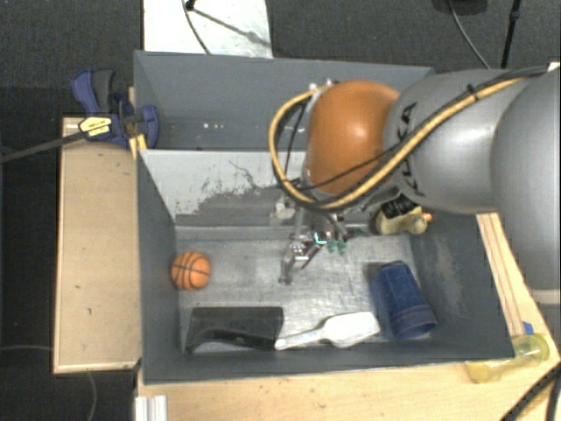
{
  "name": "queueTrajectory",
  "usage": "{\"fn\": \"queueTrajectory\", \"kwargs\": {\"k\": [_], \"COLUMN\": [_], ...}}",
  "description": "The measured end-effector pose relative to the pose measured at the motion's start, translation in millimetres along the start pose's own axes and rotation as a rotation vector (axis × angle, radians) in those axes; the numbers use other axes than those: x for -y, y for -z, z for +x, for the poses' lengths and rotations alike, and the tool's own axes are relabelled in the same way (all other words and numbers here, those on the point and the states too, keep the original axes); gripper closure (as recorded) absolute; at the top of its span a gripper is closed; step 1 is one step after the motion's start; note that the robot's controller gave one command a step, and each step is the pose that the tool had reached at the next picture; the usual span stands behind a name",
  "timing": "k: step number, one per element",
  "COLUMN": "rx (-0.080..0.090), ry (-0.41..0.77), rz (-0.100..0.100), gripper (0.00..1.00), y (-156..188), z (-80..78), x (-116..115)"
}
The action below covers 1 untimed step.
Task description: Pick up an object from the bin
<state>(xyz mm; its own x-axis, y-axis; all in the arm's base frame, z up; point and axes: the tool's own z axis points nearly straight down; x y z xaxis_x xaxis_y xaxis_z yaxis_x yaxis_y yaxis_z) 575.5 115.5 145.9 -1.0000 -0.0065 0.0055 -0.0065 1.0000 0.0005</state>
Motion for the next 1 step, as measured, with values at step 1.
{"fn": "queueTrajectory", "kwargs": {"k": [1], "rx": [0.008], "ry": [-0.003], "rz": [-0.001], "gripper": [0.00], "y": [4.8], "z": [-2.0], "x": [0.6]}}
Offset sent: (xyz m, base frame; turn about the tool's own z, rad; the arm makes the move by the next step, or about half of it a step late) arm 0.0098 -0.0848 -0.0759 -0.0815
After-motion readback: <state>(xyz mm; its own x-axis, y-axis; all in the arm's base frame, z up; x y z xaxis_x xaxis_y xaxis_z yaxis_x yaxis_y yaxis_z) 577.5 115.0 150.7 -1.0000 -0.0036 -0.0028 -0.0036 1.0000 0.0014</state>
